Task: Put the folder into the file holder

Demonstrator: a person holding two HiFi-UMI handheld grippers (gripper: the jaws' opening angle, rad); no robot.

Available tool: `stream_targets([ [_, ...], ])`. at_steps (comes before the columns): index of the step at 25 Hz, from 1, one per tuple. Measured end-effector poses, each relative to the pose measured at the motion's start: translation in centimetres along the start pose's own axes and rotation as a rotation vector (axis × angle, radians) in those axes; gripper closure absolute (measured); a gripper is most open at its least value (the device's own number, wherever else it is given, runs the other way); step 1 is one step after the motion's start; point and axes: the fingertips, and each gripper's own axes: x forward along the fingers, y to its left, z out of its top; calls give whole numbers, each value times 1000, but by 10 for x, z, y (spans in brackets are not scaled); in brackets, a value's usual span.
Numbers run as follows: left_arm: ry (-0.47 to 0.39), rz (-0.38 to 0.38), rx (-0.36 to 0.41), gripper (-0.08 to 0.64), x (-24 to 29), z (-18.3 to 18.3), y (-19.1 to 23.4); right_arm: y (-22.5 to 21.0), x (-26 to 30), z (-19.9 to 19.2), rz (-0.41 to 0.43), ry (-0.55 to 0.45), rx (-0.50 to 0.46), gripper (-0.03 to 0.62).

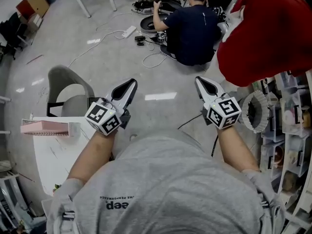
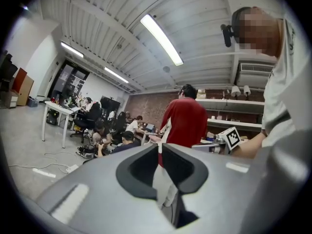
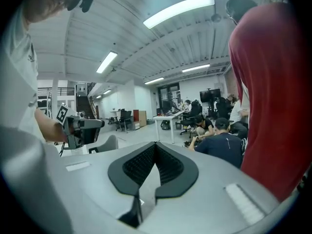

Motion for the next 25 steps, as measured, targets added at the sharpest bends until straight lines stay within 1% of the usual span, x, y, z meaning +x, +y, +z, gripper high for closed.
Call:
stream_targets([
  [6, -11, 22, 0, 477, -5, -1, -2, 3, -1, -4, 21, 6, 11, 589],
  [16, -30, 66, 2, 477, -23, -2, -4, 19, 4, -2, 86, 12, -12, 589],
  [25, -36, 75, -4, 478, -28, -1, -3, 25, 9, 1, 106, 17, -19, 589],
])
